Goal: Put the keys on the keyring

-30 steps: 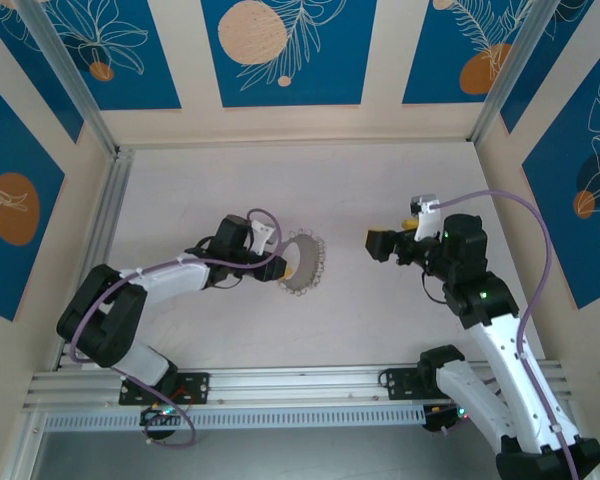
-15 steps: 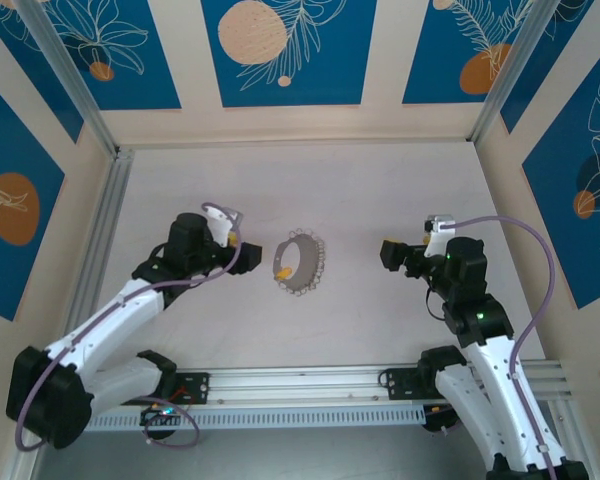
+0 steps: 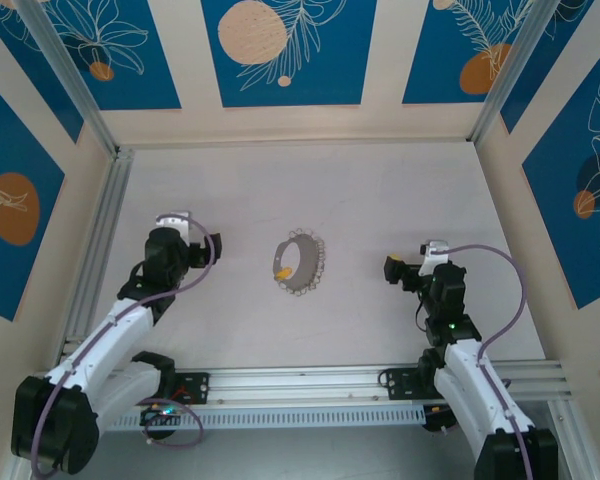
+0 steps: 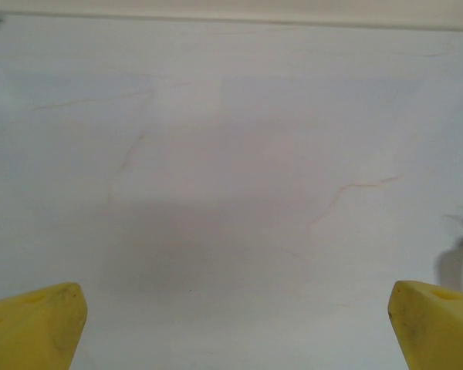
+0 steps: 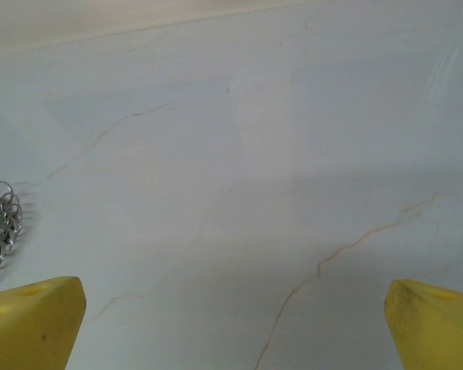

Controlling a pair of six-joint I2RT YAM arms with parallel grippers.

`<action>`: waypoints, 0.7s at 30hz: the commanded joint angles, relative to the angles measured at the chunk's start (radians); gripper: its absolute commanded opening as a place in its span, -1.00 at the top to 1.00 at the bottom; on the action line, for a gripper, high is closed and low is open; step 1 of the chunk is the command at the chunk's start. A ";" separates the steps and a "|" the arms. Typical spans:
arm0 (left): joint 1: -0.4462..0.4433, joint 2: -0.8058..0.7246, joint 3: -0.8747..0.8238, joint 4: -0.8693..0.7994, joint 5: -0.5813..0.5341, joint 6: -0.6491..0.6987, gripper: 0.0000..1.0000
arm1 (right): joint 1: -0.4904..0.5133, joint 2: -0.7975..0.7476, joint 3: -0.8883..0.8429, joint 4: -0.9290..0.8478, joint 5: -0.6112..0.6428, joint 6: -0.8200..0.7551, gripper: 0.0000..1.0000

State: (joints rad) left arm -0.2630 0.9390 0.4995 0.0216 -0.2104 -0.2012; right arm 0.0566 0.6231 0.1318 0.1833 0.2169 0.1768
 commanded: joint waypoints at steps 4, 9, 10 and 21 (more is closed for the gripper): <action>0.056 0.080 -0.059 0.205 -0.193 0.053 -1.00 | -0.040 0.217 0.012 0.390 -0.056 -0.066 -0.99; 0.092 0.189 -0.148 0.541 -0.230 0.116 -1.00 | -0.043 0.543 0.074 0.632 -0.071 -0.074 -0.99; 0.095 0.233 -0.155 0.610 -0.222 0.151 -1.00 | -0.042 0.610 0.098 0.673 -0.078 -0.077 -0.99; 0.202 0.643 -0.205 1.109 0.035 0.201 -1.00 | -0.046 0.899 0.269 0.654 -0.009 -0.043 -0.99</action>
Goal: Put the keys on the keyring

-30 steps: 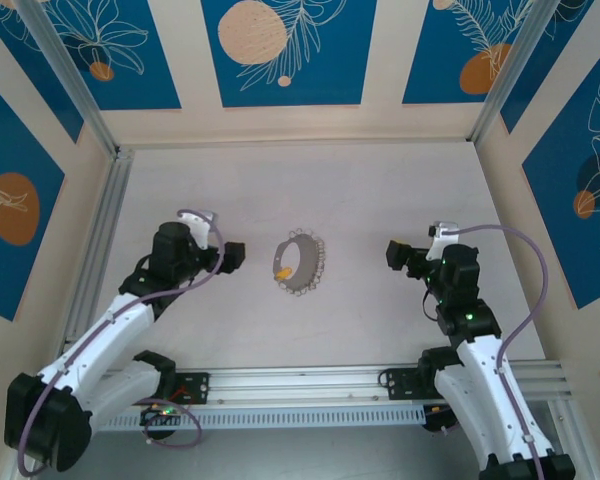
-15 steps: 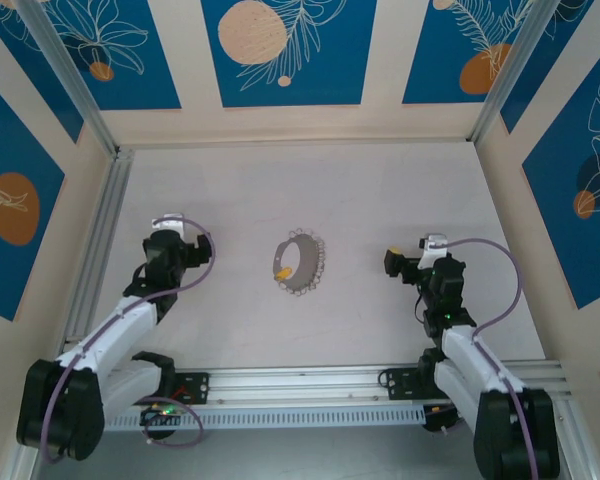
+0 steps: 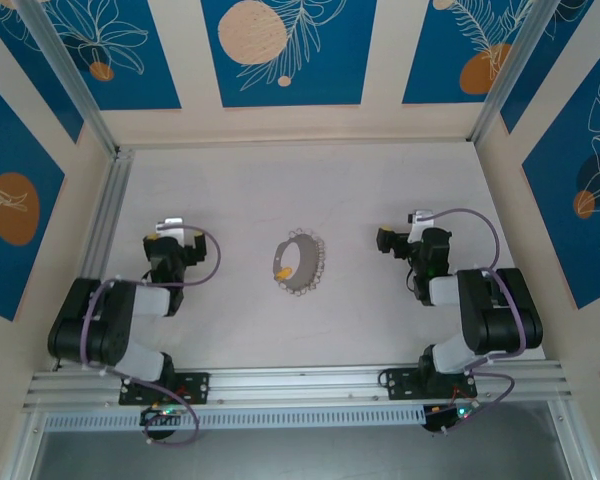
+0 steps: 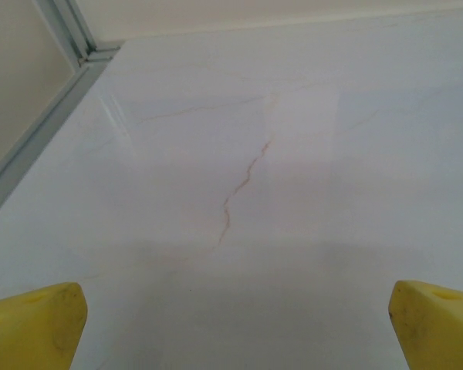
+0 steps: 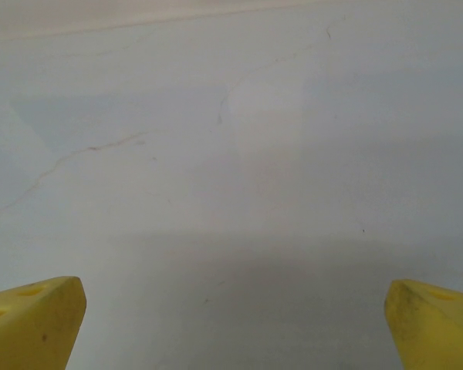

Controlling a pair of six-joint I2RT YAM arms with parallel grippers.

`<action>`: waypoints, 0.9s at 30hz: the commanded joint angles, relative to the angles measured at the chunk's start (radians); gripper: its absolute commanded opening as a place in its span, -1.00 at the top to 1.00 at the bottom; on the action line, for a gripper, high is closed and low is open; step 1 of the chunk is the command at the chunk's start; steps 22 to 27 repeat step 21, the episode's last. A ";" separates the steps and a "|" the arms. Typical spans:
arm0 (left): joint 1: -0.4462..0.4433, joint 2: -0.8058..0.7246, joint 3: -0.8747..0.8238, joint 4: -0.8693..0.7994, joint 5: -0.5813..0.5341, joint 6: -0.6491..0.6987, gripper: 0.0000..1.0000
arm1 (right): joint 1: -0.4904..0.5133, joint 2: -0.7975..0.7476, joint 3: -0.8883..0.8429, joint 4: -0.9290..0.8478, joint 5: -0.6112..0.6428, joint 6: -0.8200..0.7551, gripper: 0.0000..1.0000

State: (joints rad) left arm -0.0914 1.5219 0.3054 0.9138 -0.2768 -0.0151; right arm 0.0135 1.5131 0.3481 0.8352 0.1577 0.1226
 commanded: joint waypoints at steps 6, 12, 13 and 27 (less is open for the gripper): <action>0.043 0.040 0.035 0.089 0.171 0.015 -1.00 | 0.015 0.009 0.053 0.000 0.062 -0.006 -0.99; 0.043 0.039 0.041 0.073 0.162 0.015 -1.00 | 0.013 0.009 0.055 -0.003 0.047 -0.009 -0.99; 0.042 0.038 0.043 0.067 0.163 0.015 -1.00 | 0.009 0.009 0.057 -0.005 0.037 -0.008 -0.99; 0.042 0.037 0.041 0.070 0.160 0.015 -1.00 | 0.001 0.009 0.059 -0.014 0.012 -0.008 -0.99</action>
